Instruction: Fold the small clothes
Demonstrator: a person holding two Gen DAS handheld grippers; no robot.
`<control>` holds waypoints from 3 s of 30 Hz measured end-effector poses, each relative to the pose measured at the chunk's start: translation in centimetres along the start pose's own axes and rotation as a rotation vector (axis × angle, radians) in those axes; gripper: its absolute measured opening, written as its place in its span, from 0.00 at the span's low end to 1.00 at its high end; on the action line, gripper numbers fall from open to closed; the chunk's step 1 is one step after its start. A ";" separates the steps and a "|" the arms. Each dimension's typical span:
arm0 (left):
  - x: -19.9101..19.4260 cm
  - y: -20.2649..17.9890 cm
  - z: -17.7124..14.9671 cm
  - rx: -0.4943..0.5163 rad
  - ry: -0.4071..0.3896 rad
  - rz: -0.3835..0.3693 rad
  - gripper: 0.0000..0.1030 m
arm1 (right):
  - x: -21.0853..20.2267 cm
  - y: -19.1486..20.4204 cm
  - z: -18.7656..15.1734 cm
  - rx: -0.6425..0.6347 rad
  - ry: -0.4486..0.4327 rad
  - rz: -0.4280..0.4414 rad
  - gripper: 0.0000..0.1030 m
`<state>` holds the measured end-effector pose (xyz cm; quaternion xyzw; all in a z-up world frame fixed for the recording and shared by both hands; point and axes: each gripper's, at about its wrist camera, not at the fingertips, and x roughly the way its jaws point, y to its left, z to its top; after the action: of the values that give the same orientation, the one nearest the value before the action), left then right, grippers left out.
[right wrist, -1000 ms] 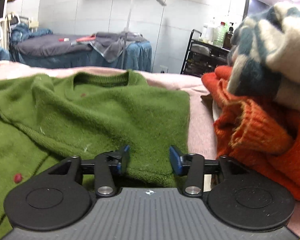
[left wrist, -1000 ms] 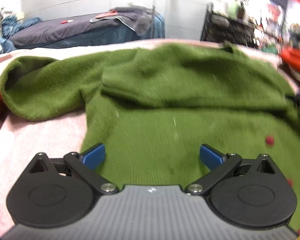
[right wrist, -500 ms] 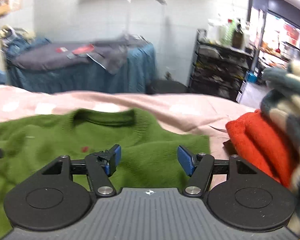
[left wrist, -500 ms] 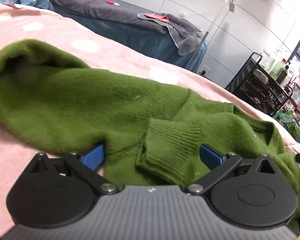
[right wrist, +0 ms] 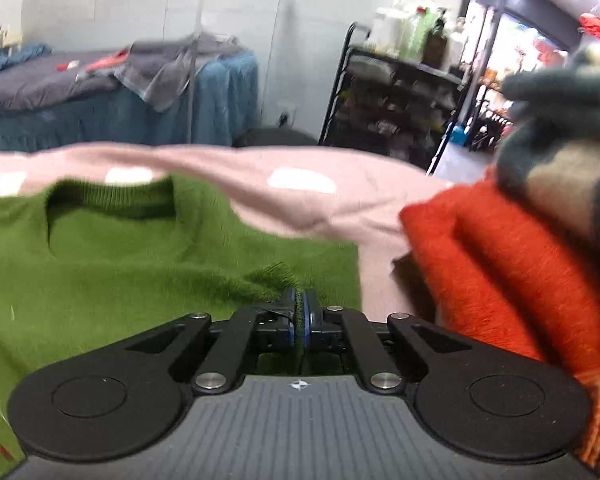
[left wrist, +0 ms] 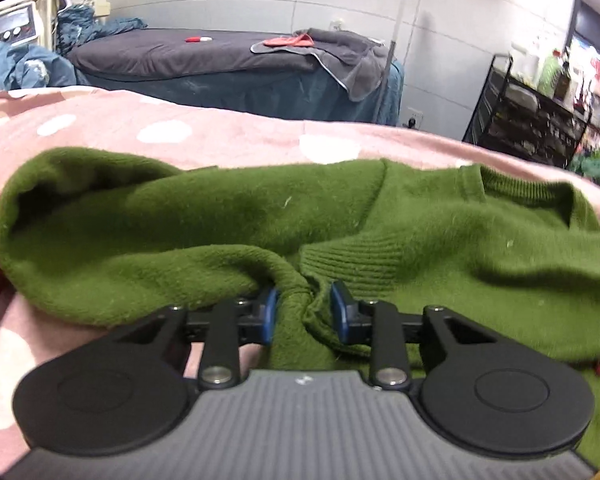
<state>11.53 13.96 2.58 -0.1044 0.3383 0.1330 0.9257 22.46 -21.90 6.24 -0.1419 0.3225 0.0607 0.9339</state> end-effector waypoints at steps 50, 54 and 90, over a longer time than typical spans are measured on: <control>0.9 -6.7 -1.5 0.239 0.063 -0.102 1.00 | -3.5 -1.3 -4.8 0.156 0.003 0.053 1.00; 0.9 -6.5 -1.6 0.237 0.061 -0.107 1.00 | -3.1 -1.3 -4.5 0.157 0.015 0.108 0.79; 0.7 -6.3 -1.6 0.240 0.057 -0.109 1.00 | -6.5 3.6 -4.5 -0.237 -0.115 0.072 0.81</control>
<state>13.09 7.66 1.62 -0.0150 0.3716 0.0380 0.9275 14.02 -19.96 6.05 -0.2359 0.2637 0.1398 0.9248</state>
